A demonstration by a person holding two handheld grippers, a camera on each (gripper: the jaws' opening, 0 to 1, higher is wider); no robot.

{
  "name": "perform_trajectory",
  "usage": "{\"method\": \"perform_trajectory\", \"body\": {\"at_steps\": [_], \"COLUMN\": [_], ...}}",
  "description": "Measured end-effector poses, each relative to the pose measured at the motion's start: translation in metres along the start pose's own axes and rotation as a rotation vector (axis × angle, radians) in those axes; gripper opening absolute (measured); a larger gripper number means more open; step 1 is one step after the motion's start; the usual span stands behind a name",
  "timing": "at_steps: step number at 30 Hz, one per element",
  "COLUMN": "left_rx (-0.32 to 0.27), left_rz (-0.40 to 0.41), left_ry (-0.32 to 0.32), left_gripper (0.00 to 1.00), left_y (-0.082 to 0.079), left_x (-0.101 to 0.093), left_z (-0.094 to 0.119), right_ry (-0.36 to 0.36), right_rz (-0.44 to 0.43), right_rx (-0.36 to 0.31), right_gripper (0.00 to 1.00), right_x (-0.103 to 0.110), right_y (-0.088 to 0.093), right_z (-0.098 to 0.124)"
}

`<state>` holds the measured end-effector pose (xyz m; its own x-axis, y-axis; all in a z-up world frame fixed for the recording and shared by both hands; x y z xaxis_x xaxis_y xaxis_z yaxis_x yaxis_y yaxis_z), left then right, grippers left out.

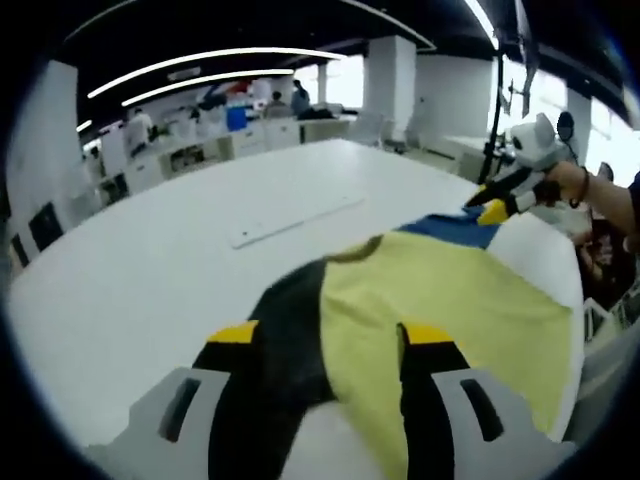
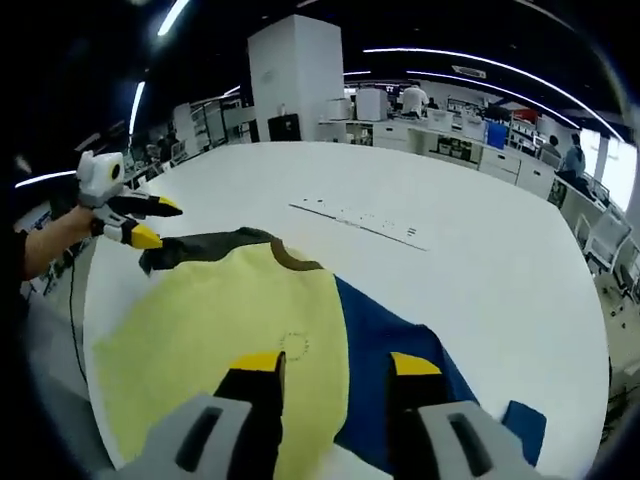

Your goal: Fold the garment on the visible template until the final outline fits inside the template.

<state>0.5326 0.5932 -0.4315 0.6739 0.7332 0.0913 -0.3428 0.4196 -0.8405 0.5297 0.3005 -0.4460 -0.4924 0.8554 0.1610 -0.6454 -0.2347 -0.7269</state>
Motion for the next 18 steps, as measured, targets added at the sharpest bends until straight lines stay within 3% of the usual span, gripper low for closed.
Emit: {"method": "perform_trajectory", "body": {"at_steps": [4, 7, 8, 12, 15, 18], "left_rx": [0.012, 0.003, 0.025, 0.05, 0.096, 0.067], "left_rz": [-0.028, -0.014, 0.014, -0.021, 0.028, 0.02], "left_ry": [-0.001, 0.01, 0.014, 0.024, 0.014, -0.013], "left_gripper": [0.49, 0.46, 0.45, 0.45, 0.42, 0.4], "left_y": [-0.002, -0.004, -0.001, 0.002, 0.013, 0.009], "left_x": [0.009, 0.014, 0.017, 0.021, 0.03, 0.036], "left_z": [-0.019, -0.034, -0.044, -0.067, -0.083, -0.091], "right_ry": [-0.022, -0.026, -0.027, -0.054, -0.078, -0.088], "right_rz": [0.023, 0.001, 0.0, -0.002, -0.019, -0.017], "right_rx": [-0.012, -0.022, -0.027, -0.023, -0.019, -0.014], "right_gripper": [0.37, 0.36, 0.35, 0.35, 0.35, 0.33], "right_x": [-0.006, -0.011, -0.013, -0.014, -0.015, -0.017], "right_y": [-0.018, -0.026, -0.028, -0.03, -0.029, -0.028], "right_z": [-0.022, -0.035, -0.043, -0.064, -0.076, -0.083]}}
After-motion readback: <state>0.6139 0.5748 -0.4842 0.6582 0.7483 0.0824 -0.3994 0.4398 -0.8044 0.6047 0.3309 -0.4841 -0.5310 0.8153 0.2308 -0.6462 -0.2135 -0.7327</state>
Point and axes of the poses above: the point that each gripper's makers call its tool centre point, and the gripper's own axes: z roughly backward along the fingers, x roughly to its left, y roughly out of its underside, the point moved 3 cm from there along z, roughly backward along the fingers, and after that the axes turned 8 degrees about -z, right-handed, at the moved point
